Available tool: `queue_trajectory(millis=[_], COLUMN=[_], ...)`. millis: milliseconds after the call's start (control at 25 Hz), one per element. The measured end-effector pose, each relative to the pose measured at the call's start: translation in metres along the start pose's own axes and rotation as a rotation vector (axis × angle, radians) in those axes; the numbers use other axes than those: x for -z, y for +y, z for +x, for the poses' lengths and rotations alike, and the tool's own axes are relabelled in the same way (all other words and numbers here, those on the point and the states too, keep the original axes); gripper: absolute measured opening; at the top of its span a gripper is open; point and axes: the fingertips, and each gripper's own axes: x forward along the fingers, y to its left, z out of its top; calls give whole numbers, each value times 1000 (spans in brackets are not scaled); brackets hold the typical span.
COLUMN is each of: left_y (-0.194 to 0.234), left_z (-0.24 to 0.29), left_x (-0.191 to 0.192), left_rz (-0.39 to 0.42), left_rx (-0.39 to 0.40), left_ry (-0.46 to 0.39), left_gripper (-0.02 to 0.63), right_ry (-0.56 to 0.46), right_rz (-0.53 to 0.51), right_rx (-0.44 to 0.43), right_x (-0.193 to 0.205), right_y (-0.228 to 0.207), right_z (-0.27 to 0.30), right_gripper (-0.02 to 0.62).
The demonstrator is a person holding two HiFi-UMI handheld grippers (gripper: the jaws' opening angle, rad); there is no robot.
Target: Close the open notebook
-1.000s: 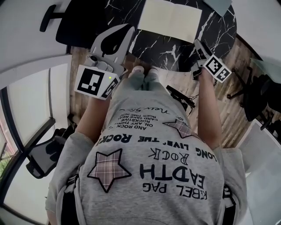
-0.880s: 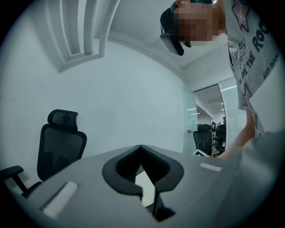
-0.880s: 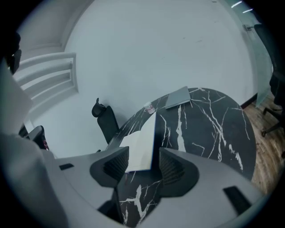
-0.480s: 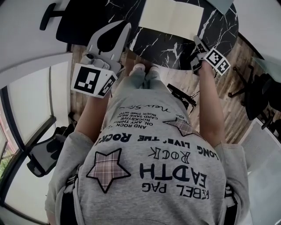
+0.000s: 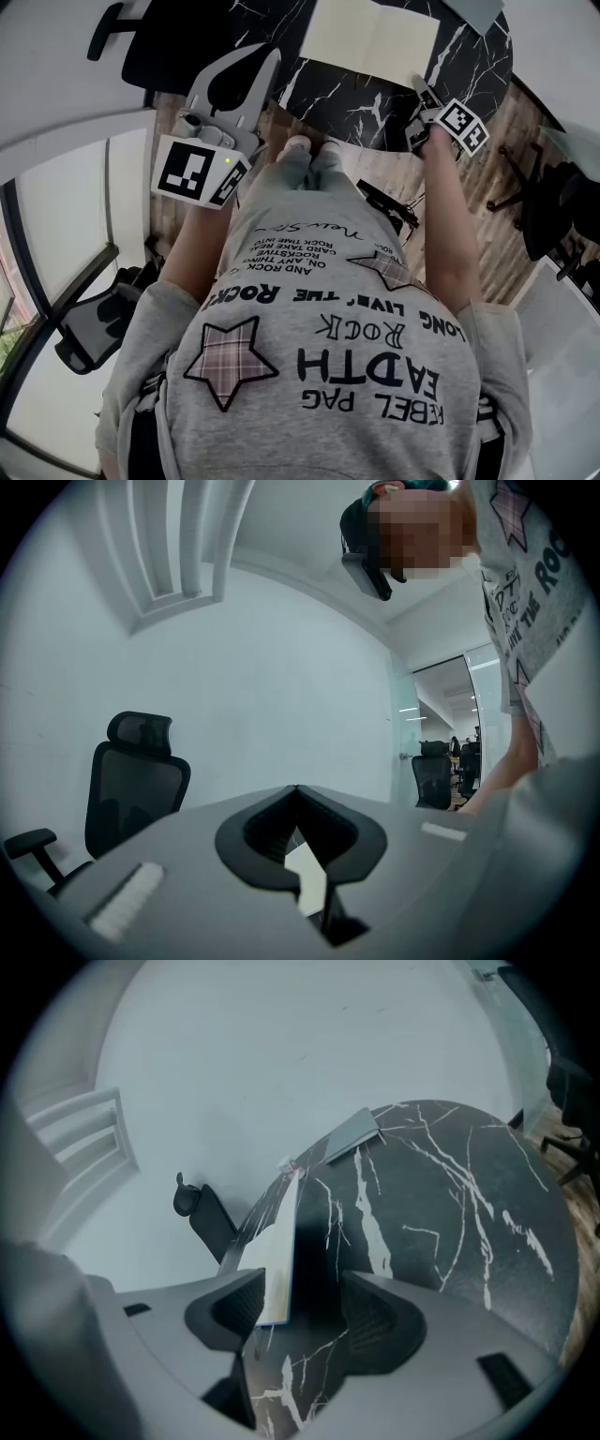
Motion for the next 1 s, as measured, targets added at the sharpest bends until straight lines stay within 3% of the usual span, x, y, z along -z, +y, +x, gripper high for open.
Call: queue_trajectory(millis=[440, 600, 1000], left_y=[3, 3, 3], left_z=[-4, -5, -6], left_x=[-1, -2, -3], left_rz=[2, 5, 4], left_rx=[-12, -14, -11], left_ry=[-3, -5, -8], left_gripper=[8, 8, 8], right_ry=[28, 7, 9], right_rz=[-41, -70, -101], right_rx=[-6, 5, -18], right_x=[6, 2, -3], right_y=[7, 9, 22], right_z=[6, 2, -3], right_gripper=[217, 74, 32])
